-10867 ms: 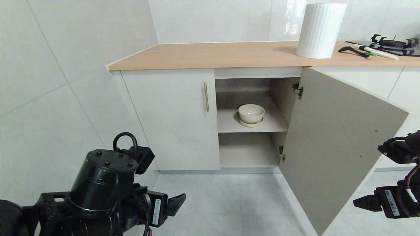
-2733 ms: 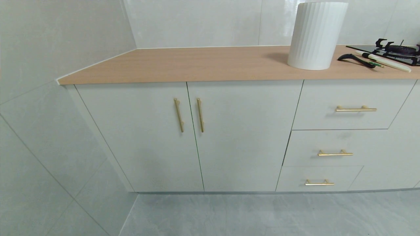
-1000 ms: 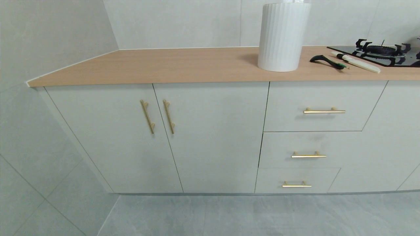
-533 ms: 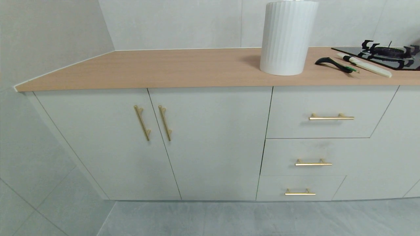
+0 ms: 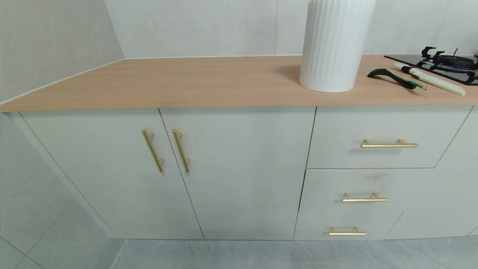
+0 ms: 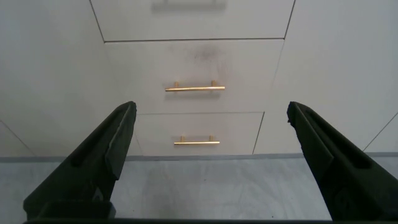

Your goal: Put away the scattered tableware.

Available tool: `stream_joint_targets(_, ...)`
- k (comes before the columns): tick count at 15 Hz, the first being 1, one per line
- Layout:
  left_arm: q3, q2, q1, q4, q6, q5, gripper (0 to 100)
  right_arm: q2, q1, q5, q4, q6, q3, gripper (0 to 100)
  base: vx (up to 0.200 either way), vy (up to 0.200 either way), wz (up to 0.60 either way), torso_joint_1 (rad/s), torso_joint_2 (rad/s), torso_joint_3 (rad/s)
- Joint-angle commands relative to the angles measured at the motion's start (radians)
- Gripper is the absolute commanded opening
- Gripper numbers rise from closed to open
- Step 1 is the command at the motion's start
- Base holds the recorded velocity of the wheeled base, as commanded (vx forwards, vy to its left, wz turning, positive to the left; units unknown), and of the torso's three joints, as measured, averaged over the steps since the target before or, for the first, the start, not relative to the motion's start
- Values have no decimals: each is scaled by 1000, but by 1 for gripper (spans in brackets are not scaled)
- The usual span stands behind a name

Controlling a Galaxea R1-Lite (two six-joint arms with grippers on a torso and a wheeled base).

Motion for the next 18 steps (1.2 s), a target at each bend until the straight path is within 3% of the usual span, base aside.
stream_joint_targets(1, 0, 1, 0, 0, 0, 0, 100, 2, 0, 0, 0, 0, 0, 100, 0, 0, 0, 0, 0, 0)
stream_joint_targets(11, 0, 1, 0, 0, 0, 0, 100, 41, 2, 9, -3, -4, -5, 100, 0, 0, 0, 0, 0, 0)
stream_joint_targets(12, 1, 1, 0, 0, 0, 0, 100, 86, 5, 29, -14, 6, -74, 100, 0, 0, 0, 0, 0, 0)
stream_joint_targets(15, 0, -1, 0, 0, 0, 0, 100, 397, 42, 141, -11, 51, -311, 100, 0, 0, 0, 0, 0, 0)
stream_joint_targets(18, 0, 1, 0, 0, 0, 0, 100, 871, 45, 169, -22, 31, -472, 100, 0, 0, 0, 0, 0, 0)
